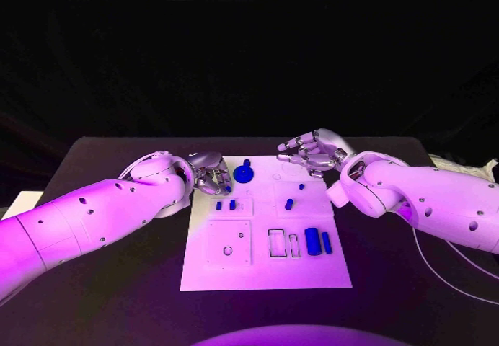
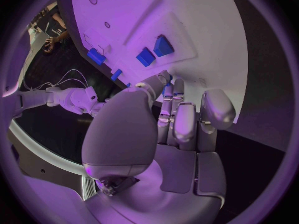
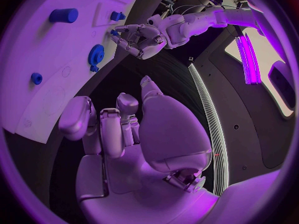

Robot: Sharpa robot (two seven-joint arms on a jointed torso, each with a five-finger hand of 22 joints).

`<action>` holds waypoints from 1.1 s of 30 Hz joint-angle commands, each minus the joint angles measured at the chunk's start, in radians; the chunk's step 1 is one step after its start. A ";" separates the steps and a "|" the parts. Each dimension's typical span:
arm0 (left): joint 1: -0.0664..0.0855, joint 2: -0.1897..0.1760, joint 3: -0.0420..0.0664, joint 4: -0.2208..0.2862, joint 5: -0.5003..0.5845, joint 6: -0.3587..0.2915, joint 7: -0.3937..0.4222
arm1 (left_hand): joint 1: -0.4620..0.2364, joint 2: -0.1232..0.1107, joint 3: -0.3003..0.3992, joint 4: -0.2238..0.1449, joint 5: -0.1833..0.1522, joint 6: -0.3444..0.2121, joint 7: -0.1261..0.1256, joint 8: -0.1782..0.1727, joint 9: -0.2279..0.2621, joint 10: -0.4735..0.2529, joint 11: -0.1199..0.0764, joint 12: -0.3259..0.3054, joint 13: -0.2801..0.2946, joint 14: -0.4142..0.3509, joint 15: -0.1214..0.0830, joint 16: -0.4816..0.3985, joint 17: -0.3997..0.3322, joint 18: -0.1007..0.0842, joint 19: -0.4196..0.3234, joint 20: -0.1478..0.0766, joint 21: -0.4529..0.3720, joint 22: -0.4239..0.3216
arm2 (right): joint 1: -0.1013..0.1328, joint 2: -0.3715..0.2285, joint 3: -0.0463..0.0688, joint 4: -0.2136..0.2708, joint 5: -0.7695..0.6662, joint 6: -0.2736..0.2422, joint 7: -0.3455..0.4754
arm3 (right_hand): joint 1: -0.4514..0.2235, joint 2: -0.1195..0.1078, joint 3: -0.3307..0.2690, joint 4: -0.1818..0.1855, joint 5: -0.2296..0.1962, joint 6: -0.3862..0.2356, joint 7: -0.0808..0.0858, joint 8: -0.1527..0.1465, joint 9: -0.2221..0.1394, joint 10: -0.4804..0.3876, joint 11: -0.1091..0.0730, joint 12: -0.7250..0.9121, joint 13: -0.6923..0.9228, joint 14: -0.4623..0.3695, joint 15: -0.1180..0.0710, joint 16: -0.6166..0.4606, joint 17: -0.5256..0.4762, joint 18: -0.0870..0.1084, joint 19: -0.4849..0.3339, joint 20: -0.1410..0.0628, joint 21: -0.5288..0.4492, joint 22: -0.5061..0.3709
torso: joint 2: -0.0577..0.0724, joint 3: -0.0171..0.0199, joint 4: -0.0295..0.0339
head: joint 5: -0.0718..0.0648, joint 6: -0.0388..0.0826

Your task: Assemble the parts on the task board

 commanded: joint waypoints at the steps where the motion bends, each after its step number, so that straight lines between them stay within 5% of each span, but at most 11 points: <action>1: -0.001 0.003 0.000 0.000 -0.006 0.017 -0.003 | -0.004 0.005 0.002 0.000 0.000 0.007 -0.001 -0.005 0.001 0.007 0.002 -0.007 0.002 0.017 -0.006 -0.003 -0.001 -0.008 0.004 0.001 0.005 0.001 | -0.001 0.000 0.000 0.002 -0.002 0.015 0.006 | 0.001 0.006 -0.005 -0.002 0.005 0.005 0.001 0.003 0.001 -0.007 0.001 -0.002 -0.002 0.055 -0.003 -0.004 0.036 0.016 -0.006 0.000 -0.004 -0.001 | 0.000 -0.0004 -0.0001 | 0.000 -0.001; 29: -0.005 0.014 -0.004 -0.018 -0.006 0.027 -0.019 | -0.013 -0.004 0.003 -0.006 0.000 -0.021 0.016 -0.031 -0.012 -0.012 0.016 -0.036 0.000 0.015 0.005 -0.002 -0.014 -0.010 0.003 0.008 0.011 0.010 | -0.001 -0.003 0.000 0.005 -0.001 0.014 0.007 | 0.001 0.006 -0.005 -0.002 0.005 0.005 0.001 0.003 0.001 -0.007 0.001 -0.002 -0.002 0.055 -0.003 -0.004 0.036 0.016 -0.006 0.000 -0.004 -0.001 | -0.001 -0.0005 0.0009 | -0.003 -0.007; 33: -0.005 0.012 -0.004 -0.017 -0.006 0.023 -0.021 | -0.017 -0.013 0.003 -0.008 0.000 -0.067 0.030 -0.062 -0.027 -0.016 0.026 -0.047 0.001 0.014 0.012 0.000 -0.018 -0.011 0.003 0.014 0.013 0.015 | -0.001 -0.003 0.000 0.005 -0.001 0.014 0.007 | 0.001 0.006 -0.005 -0.002 0.005 0.005 0.001 0.003 0.001 -0.007 0.001 -0.002 -0.002 0.055 -0.003 -0.004 0.036 0.016 -0.006 0.000 -0.004 -0.001 | -0.001 -0.0004 0.0005 | -0.002 -0.007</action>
